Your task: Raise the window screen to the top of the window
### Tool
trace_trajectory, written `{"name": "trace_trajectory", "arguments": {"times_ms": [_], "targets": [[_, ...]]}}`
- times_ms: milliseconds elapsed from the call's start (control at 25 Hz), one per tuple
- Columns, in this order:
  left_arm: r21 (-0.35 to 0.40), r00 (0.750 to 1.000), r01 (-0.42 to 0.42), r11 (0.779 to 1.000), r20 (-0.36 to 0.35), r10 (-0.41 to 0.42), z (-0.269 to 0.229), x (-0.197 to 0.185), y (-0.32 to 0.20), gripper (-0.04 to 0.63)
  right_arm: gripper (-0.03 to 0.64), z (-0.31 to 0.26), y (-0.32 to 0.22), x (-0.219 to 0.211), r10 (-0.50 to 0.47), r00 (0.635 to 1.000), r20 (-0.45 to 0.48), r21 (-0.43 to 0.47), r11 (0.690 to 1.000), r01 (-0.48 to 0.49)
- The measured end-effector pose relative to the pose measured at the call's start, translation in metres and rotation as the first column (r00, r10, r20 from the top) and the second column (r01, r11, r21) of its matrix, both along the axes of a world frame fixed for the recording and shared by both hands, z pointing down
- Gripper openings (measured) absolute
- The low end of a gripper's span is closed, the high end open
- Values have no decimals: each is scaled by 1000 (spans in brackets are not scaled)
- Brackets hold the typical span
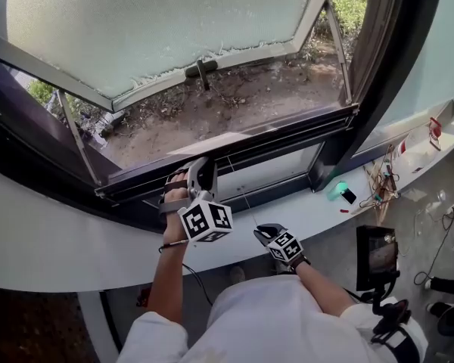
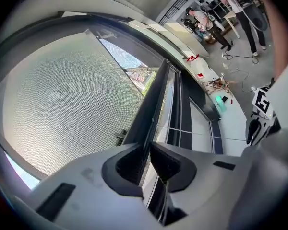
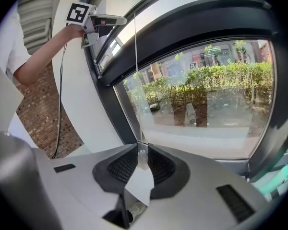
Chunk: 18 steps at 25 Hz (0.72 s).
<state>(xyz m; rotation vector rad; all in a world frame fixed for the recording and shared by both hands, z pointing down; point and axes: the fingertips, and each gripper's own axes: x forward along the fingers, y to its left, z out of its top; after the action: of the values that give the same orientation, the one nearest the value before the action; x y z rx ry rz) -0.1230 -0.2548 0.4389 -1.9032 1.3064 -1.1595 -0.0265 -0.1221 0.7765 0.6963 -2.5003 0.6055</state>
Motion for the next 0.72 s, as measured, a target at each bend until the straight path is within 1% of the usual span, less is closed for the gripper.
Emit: {"name": "trace_trajectory", "arguments": {"times_ms": [240, 400, 560, 720], "targets": [[5, 1000, -3, 1000, 5, 3, -3, -3, -3, 47, 64, 0, -10, 1, 35, 999, 20, 7, 999, -36], [10, 1000, -18, 1000, -8, 18, -9, -3, -1, 46, 64, -5, -14, 2, 51, 998, 39, 6, 999, -52], [37, 1000, -17, 999, -22, 18, -19, -2, -1, 48, 64, -13, -17, 0, 51, 997, 56, 22, 998, -52], [91, 999, -9, 996, -32, 12, -38, -2, 0, 48, 64, -29, -21, -4, 41, 997, 66, 52, 998, -44]]}}
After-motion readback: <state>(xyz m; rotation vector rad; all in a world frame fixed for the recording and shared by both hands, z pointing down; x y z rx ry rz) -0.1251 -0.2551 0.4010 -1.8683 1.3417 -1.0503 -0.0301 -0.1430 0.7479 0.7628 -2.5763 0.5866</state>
